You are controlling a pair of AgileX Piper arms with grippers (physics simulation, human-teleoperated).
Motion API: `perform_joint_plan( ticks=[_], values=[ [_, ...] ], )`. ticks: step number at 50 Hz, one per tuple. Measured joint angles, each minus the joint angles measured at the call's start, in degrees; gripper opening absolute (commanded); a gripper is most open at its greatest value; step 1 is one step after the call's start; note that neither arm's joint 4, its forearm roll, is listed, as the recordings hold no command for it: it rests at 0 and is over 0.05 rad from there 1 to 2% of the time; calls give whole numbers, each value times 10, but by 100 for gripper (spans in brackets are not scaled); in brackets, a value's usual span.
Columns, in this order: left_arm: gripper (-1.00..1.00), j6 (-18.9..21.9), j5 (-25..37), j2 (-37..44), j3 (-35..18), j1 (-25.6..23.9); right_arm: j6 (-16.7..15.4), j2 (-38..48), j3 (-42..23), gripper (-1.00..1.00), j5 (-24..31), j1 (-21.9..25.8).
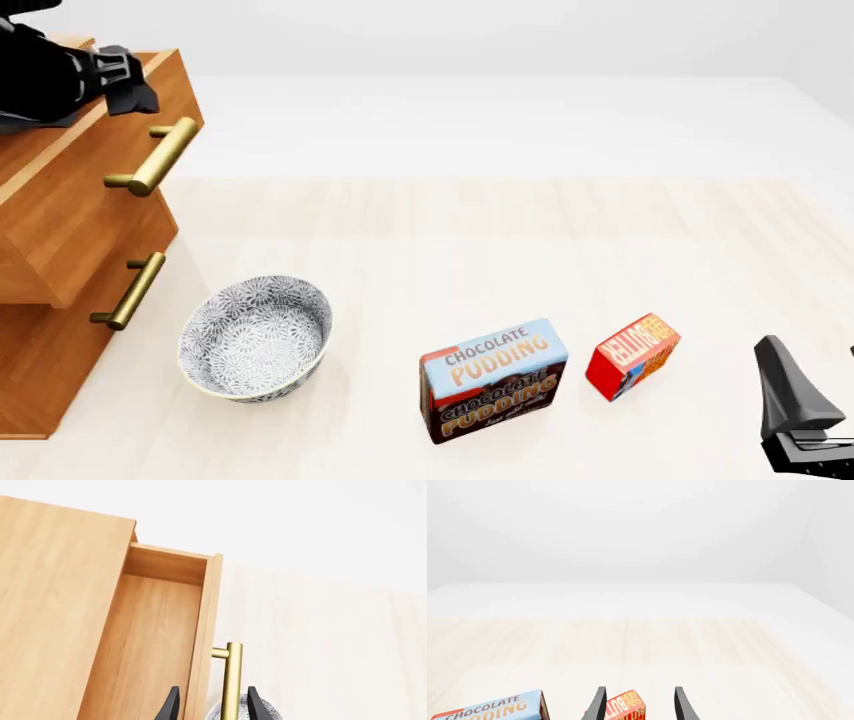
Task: Put the butter at the back in the top drawer of the cabinet and close it.
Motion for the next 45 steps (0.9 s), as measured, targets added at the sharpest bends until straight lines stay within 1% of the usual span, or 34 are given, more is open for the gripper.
perform_joint_plan(
  ticks=[45],
  values=[
    [100,1,-21,24,20,-7,0,0,0,100,0,0]
  ],
)
